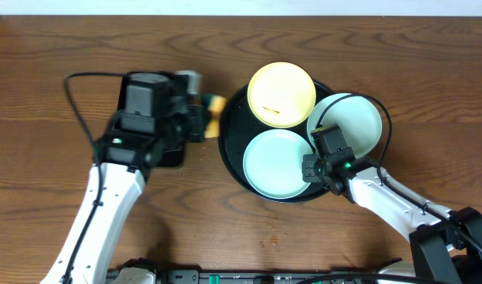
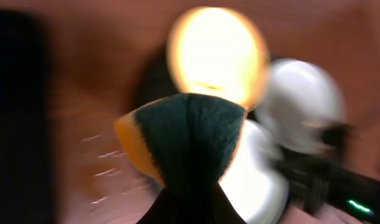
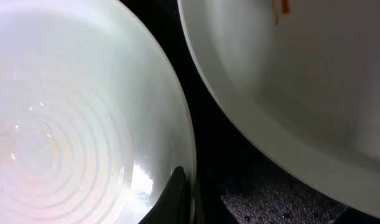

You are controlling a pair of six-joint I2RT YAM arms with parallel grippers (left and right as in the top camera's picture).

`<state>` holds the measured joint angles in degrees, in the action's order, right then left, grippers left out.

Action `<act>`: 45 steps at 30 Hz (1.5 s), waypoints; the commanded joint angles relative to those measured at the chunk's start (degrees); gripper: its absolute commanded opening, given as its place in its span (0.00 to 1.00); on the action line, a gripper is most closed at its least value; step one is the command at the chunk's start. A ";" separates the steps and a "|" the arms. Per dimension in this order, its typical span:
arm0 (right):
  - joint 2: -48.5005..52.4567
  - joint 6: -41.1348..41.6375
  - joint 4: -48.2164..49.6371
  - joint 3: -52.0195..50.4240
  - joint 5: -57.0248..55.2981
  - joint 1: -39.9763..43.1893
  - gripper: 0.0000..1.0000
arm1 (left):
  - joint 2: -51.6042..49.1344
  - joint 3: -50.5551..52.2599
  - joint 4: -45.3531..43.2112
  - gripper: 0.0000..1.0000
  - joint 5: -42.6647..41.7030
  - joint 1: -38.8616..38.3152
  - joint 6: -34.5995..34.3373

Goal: Clean dirty plates on tray and stack at the side
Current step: 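Return the sponge to the black tray with the left gripper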

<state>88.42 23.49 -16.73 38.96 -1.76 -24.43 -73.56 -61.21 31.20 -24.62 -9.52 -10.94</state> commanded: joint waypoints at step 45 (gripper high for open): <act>-0.74 -2.82 -2.25 2.10 -0.76 -0.48 0.01 | -11.21 0.66 -14.25 0.86 30.25 7.85 6.62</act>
<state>88.42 22.96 -17.41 39.44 -1.89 -24.43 -87.50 -59.81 15.51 4.91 -1.91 -4.45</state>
